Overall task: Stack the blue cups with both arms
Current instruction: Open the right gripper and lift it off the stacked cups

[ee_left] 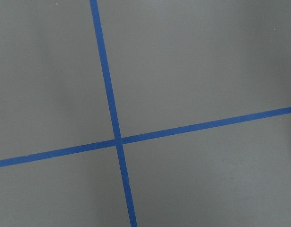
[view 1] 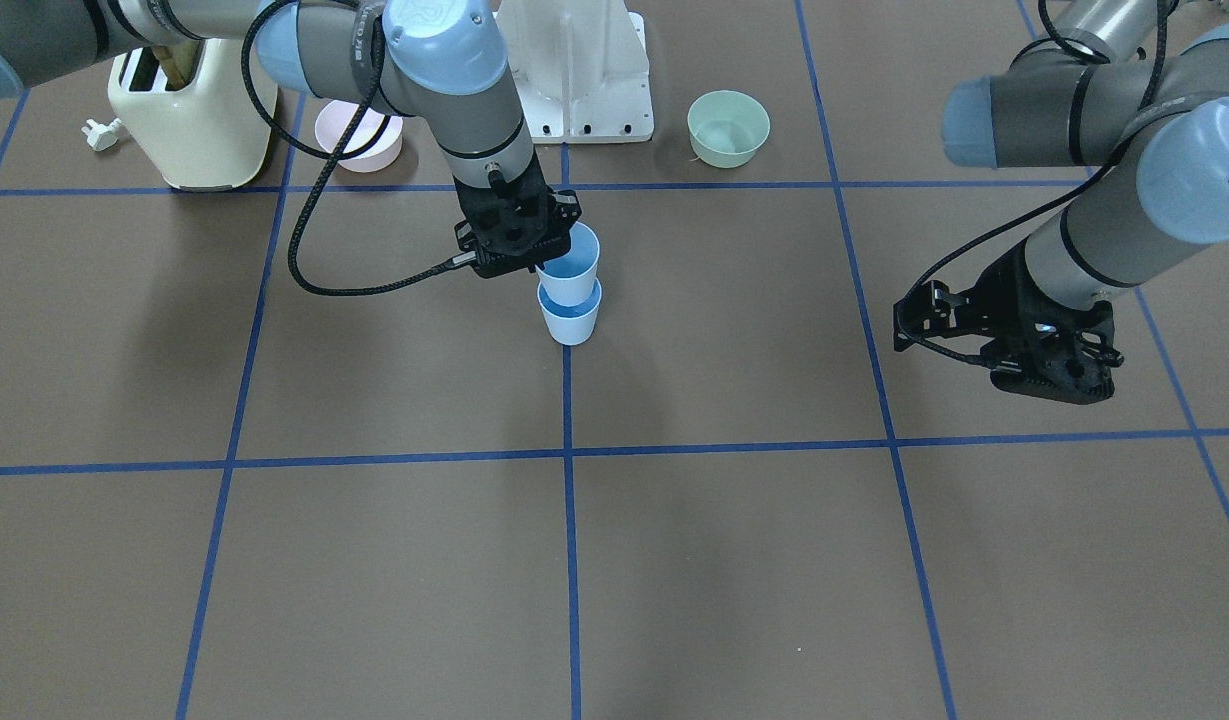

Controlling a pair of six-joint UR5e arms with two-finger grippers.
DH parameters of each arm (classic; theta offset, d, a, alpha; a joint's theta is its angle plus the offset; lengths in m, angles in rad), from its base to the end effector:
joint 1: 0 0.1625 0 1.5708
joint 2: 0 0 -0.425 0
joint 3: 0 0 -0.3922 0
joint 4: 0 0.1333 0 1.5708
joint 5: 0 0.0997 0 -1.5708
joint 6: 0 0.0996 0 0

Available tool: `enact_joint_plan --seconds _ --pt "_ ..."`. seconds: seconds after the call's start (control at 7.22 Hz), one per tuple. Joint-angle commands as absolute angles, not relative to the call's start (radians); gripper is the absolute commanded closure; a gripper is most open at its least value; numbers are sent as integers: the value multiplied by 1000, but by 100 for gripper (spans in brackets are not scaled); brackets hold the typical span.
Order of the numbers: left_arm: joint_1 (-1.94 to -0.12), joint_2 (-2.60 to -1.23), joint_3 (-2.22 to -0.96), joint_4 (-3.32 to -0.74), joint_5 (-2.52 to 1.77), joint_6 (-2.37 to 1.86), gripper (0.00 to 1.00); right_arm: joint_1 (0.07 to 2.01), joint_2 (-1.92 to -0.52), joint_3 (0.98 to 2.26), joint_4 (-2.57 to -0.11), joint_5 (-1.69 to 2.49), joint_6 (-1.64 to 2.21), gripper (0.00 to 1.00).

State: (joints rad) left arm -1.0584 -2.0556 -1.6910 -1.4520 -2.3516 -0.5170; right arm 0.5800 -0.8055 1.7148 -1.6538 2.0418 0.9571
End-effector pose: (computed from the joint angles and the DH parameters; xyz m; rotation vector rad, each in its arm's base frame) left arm 0.2596 -0.5904 0.3314 0.0247 0.8928 0.1855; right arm -0.5106 -0.4399 0.1463 0.0887 -0.9204 -0.2258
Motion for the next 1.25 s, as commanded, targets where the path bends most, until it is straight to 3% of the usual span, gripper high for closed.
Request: enact_joint_plan --seconds 0.0,0.14,0.42,1.11 --pt "-1058 -2056 -1690 -1451 -2352 -517 2 580 -808 1712 -1641 2042 948 31" --pt "-1058 -2057 -1690 -1451 -2352 -517 2 580 -807 1713 -1641 2031 943 17" --pt "-1060 -2057 -1690 -1451 -2352 -517 2 581 -811 1721 -1640 2025 943 2" --pt "-1158 -2042 -1658 -1418 -2350 -286 2 773 -930 1775 -1638 2066 864 0"
